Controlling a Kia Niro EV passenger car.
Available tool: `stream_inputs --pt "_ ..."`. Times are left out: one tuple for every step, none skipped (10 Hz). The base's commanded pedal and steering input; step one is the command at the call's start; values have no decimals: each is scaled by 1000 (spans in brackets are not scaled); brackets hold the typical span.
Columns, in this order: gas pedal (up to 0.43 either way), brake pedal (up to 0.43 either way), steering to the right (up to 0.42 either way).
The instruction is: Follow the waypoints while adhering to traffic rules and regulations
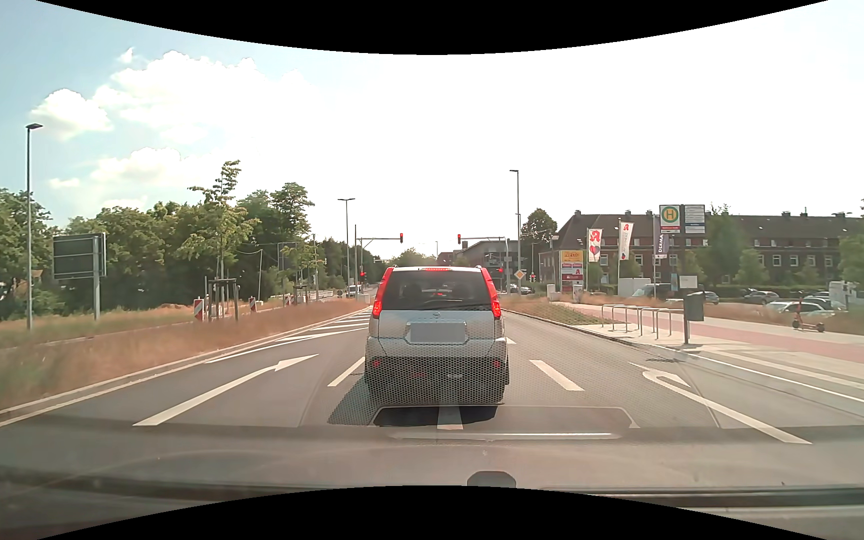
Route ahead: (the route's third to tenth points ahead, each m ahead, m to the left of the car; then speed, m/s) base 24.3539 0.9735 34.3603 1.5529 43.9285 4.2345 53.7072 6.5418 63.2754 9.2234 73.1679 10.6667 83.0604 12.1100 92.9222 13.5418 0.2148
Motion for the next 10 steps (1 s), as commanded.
stream_inputs --pt "0 250 -15" --pt "0 256 -15" --pt "0 256 -14" --pt "0 256 -15" --pt "0 256 -15" --pt "0 256 -15" --pt "0 256 -15" --pt "0 256 -15" --pt "0 256 -15" --pt "0 256 -14"
